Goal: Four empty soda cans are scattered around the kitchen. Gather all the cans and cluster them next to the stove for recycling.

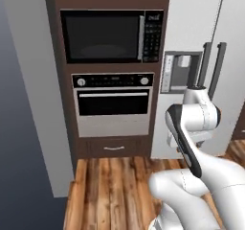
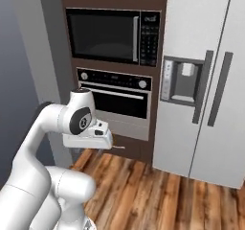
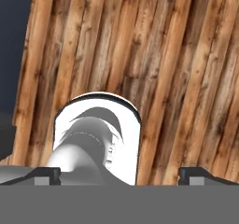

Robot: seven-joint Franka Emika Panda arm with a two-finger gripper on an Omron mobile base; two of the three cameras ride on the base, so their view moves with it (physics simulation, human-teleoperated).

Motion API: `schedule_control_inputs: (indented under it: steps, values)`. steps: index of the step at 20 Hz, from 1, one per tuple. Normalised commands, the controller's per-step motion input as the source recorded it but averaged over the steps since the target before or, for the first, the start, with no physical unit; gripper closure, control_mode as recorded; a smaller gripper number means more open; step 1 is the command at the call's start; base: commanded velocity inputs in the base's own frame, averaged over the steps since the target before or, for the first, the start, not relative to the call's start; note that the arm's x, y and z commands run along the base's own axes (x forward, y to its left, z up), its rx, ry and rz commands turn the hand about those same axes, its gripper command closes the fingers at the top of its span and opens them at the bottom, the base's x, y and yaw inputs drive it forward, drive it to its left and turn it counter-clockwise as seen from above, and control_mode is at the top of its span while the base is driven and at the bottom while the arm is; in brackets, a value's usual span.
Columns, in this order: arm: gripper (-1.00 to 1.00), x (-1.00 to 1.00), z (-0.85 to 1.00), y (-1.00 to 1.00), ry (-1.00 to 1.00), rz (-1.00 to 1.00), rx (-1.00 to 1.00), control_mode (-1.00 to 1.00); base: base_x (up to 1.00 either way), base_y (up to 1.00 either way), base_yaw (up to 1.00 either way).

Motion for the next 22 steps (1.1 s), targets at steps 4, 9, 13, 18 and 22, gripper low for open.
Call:
schedule_control_inputs:
  steps: [4, 9, 13, 18, 22]
  values:
    - [-1.00, 0.00, 0.00, 0.00, 0.00, 0.00, 0.00, 1.00, 0.37, -0.88, -0.31]
    - [-1.00, 0.00, 0.00, 0.00, 0.00, 0.00, 0.00, 1.00, 0.06, -1.00, -0.22]
    - [-1.00, 0.00, 0.00, 0.00, 0.00, 0.00, 0.00, 1.00, 0.48, -1.00, 0.00]
    - [-1.00, 0.00, 0.00, 0.00, 0.00, 0.00, 0.00, 1.00, 0.49, -1.00, 0.00]
    - [-1.00, 0.00, 0.00, 0.00, 0.00, 0.00, 0.00, 1.00, 0.49, -1.00, 0.00]
